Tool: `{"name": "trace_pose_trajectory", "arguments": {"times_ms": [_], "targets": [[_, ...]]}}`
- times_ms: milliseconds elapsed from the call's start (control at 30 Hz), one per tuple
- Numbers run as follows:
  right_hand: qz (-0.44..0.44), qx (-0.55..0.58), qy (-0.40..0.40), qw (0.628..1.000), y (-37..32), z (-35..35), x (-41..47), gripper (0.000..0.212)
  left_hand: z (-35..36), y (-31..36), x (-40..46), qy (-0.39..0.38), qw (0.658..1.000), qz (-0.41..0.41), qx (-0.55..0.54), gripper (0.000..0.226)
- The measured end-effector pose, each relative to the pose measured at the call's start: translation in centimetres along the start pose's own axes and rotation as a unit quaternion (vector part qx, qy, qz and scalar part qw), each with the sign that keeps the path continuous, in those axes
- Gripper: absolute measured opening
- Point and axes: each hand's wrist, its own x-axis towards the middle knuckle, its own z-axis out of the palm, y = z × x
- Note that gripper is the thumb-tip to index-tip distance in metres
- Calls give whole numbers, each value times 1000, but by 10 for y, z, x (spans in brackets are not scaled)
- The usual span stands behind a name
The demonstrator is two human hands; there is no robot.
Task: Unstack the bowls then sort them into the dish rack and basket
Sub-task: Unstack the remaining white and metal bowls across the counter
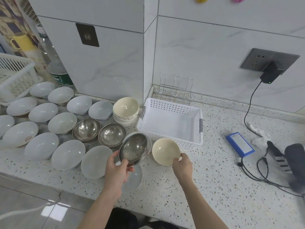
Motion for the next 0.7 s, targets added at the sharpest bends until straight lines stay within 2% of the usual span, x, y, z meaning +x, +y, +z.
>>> {"name": "trace_pose_trajectory", "arguments": {"times_ms": [233,367,467,600,700], "targets": [[18,62,0,998,3,-2,0,33,1,0,1,-30,999,13,38,36],[23,27,1,999,7,-13,-12,40,1,-7,-5,-61,991,51,110,45],[-2,11,24,1000,13,-28,-26,33,3,-15,-11,-114,974,79,179,51],[-28,92,-77,992,16,-47,-48,33,8,-24,-22,-184,946,104,245,54],[-36,104,-134,985,20,-53,-59,34,13,-32,-28,-208,929,117,283,55]]}}
